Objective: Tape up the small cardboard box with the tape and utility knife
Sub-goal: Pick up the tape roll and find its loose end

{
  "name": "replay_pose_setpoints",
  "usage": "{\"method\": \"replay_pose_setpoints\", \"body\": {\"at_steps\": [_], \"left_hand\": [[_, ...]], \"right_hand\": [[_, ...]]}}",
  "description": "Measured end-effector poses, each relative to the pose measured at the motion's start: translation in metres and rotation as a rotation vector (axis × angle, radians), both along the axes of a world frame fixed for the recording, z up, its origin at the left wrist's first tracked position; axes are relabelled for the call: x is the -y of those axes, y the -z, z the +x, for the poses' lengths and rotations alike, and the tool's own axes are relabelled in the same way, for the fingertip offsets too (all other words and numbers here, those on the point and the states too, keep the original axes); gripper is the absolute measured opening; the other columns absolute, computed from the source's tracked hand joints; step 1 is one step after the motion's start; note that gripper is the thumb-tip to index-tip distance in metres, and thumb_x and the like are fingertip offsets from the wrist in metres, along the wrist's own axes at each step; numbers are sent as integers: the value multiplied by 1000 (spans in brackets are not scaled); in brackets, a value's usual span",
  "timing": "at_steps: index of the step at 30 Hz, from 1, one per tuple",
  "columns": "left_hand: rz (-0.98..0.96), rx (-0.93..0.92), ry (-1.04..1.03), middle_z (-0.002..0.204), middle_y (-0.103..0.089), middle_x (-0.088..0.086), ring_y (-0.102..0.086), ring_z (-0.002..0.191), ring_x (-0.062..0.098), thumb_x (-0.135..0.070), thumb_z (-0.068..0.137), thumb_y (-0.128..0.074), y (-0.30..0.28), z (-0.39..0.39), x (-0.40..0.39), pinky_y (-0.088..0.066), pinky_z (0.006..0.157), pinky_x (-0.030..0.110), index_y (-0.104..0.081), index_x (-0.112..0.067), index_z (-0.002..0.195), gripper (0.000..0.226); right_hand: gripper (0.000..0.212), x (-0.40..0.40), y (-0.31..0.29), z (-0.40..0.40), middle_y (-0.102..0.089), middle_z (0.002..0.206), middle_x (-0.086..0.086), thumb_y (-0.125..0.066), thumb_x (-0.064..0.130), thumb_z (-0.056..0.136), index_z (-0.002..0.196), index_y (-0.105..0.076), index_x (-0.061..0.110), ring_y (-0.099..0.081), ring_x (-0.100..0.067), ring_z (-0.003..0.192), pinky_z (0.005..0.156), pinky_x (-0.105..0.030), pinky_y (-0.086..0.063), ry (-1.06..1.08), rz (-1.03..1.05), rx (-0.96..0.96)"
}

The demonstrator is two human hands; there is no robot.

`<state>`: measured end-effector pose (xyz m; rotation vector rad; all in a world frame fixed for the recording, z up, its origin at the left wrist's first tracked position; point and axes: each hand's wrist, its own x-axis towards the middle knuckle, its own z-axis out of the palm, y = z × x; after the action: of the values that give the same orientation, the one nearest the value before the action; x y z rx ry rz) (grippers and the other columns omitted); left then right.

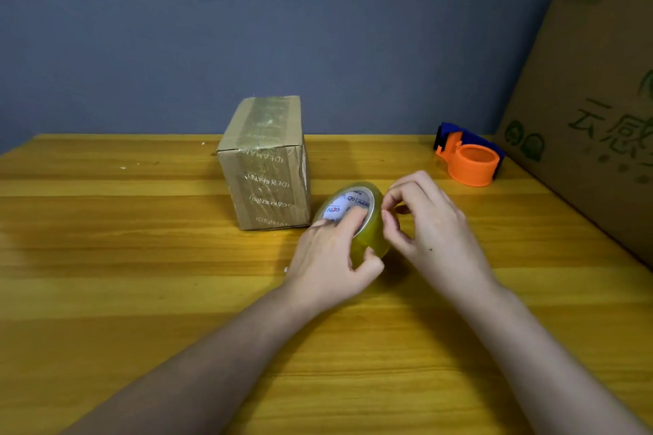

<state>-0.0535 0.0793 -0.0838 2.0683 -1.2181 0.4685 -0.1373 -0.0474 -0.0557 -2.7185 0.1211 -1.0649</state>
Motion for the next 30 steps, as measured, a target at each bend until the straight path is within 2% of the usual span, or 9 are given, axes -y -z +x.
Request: {"method": "replay_pose_setpoints", "body": {"at_steps": [5, 7, 9, 13, 16, 18, 21, 27, 30], "left_hand": [[-25, -91, -4, 61, -58, 5, -60, 71, 33, -43, 67, -34, -3, 0, 1, -41, 65, 33, -54, -16, 116, 59], [-34, -146, -5, 62, -57, 3, -59, 67, 32, -38, 69, -40, -4, 3, 0, -43, 64, 34, -54, -17, 118, 55], [-42, -137, 16, 64, -61, 4, -58, 66, 30, -42, 68, -37, -2, 4, 0, -41, 64, 32, -54, -18, 117, 57], [-76, -192, 39, 72, -66, 7, -49, 58, 26, -43, 68, -35, -1, 4, -1, -41, 61, 31, -53, -18, 119, 60], [-69, -188, 46, 72, -66, 7, -41, 54, 19, -42, 68, -36, -1, 5, -2, -33, 59, 26, -53, -18, 120, 60], [-58, -163, 44, 69, -65, 6, -44, 56, 22, -43, 67, -35, -1, 5, -3, -31, 59, 25, -54, -18, 115, 58], [-43, -124, 44, 63, -64, 6, -54, 60, 26, -45, 65, -33, -2, 4, -2, -31, 59, 27, -56, -19, 112, 59], [-38, -96, 49, 56, -61, 6, -55, 58, 26, -43, 65, -34, -3, 4, -2, -23, 56, 22, -57, -16, 107, 55], [-23, -104, 55, 57, -60, 7, -52, 56, 25, -42, 66, -33, -4, 3, -2, -20, 56, 22, -56, -15, 103, 51]], "right_hand": [[12, -2, 1, -1, -53, 97, 1, -50, 23, 84, 90, -55, 13, -51, -9, 89, 79, -16, -39, -49, 27, 19], [11, -1, 2, -1, -54, 98, 3, -53, 22, 85, 91, -57, 14, -53, -8, 90, 80, -21, -45, -93, 60, 56], [8, 2, 3, -1, -56, 100, 5, -59, 19, 89, 93, -62, 13, -56, -5, 92, 80, -26, -51, -132, 167, 134], [21, 1, 12, 2, -61, 106, 3, -64, 22, 88, 107, -68, 13, -57, -4, 100, 89, -24, -49, -160, 219, 178], [19, -1, 12, 6, -61, 101, 5, -69, 21, 84, 102, -69, 16, -58, -6, 98, 87, -23, -49, -185, 328, 185], [15, 2, 9, 7, -60, 97, 7, -71, 20, 81, 96, -68, 20, -60, -9, 97, 84, -29, -52, -211, 461, 161], [9, 5, 6, 6, -60, 94, 8, -72, 14, 81, 88, -68, 18, -61, -11, 92, 82, -33, -53, -222, 534, 127], [1, 5, 7, 7, -53, 94, 11, -64, 16, 88, 87, -64, 16, -54, -2, 92, 80, -13, -43, -185, 452, 88], [4, 5, 9, 8, -46, 97, 9, -56, 22, 92, 91, -57, 18, -49, -8, 96, 86, -19, -41, -139, 330, 27]]}}
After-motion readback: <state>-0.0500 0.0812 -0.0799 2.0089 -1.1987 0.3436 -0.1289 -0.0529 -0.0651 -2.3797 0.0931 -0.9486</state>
